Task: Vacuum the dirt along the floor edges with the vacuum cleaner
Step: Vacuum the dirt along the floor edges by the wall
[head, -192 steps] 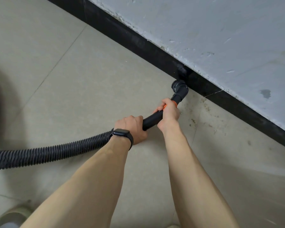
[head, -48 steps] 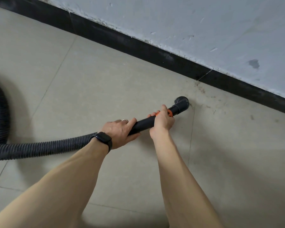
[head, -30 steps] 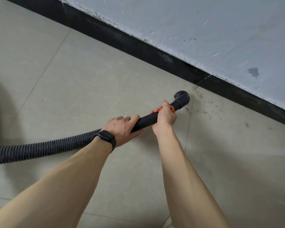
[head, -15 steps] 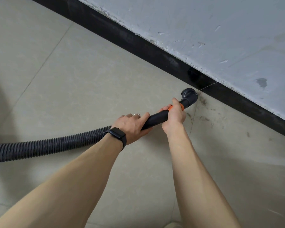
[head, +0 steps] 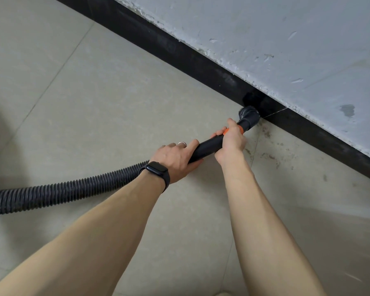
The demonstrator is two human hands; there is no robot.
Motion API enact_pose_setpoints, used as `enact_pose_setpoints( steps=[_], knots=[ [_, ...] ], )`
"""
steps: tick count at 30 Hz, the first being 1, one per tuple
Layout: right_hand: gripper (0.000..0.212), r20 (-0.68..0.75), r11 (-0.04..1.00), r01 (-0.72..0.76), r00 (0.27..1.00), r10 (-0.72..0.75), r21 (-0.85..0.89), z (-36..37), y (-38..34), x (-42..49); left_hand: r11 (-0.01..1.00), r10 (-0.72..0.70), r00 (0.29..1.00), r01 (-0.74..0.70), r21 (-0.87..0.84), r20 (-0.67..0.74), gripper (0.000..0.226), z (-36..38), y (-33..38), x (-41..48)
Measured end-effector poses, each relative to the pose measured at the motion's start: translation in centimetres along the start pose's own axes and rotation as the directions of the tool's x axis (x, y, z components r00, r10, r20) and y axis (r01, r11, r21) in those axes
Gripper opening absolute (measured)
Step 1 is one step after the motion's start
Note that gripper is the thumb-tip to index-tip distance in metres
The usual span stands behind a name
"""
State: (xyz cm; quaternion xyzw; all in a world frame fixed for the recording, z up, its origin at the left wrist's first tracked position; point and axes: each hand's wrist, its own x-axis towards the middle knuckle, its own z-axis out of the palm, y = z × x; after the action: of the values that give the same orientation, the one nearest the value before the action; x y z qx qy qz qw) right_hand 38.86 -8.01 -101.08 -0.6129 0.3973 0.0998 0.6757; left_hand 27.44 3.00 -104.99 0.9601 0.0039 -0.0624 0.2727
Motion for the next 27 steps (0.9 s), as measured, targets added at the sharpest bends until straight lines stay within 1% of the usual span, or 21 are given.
enact_pose_setpoints(
  steps=[4,7,10,12,16,20,22,24,27],
  knots=[
    [0.018,0.018,1.0,0.005,1.0,-0.005,0.006,0.9,0.0,-0.4,0.999,-0.039,0.999,0.038,-0.022,-0.008,0.04,-0.4,-0.4,-0.3],
    [0.018,0.062,1.0,-0.005,0.998,0.004,0.009,1.3,0.5,-1.2,0.998,-0.068,0.998,0.068,-0.019,-0.015,0.039,-0.8,-1.0,-1.2],
    [0.022,0.111,0.999,-0.033,0.993,0.03,0.026,1.6,1.4,-2.6,0.997,-0.08,0.997,0.08,0.001,-0.023,0.035,-1.5,-1.8,-2.7],
    [0.026,0.107,0.998,-0.042,0.994,0.037,0.041,1.6,2.3,-3.8,0.998,-0.07,0.998,0.07,0.005,-0.005,0.034,-2.1,-2.4,-3.9],
    [0.023,0.015,0.992,-0.041,0.999,0.039,0.121,0.6,4.1,-6.7,0.999,-0.018,0.998,0.017,0.027,0.062,0.035,-3.4,-3.5,-6.1],
    [0.019,-0.092,0.968,-0.025,0.995,0.049,0.249,-1.7,5.4,-9.3,0.983,0.124,0.987,-0.136,0.121,0.104,0.041,-4.4,-3.7,-7.8],
    [0.021,-0.153,0.955,-0.01,0.987,0.057,0.295,-3.3,6.0,-10.2,0.963,0.187,0.972,-0.21,0.169,0.142,0.044,-4.6,-3.2,-8.3],
    [0.02,-0.214,0.945,-0.009,0.973,0.083,0.327,-5.0,6.8,-10.9,0.937,0.241,0.95,-0.281,0.206,0.199,0.042,-4.6,-2.6,-8.8],
    [0.018,-0.269,0.926,-0.033,0.953,0.143,0.377,-7.0,7.7,-11.5,0.912,0.274,0.923,-0.339,0.23,0.271,0.042,-4.1,-1.7,-9.5]
  ],
)
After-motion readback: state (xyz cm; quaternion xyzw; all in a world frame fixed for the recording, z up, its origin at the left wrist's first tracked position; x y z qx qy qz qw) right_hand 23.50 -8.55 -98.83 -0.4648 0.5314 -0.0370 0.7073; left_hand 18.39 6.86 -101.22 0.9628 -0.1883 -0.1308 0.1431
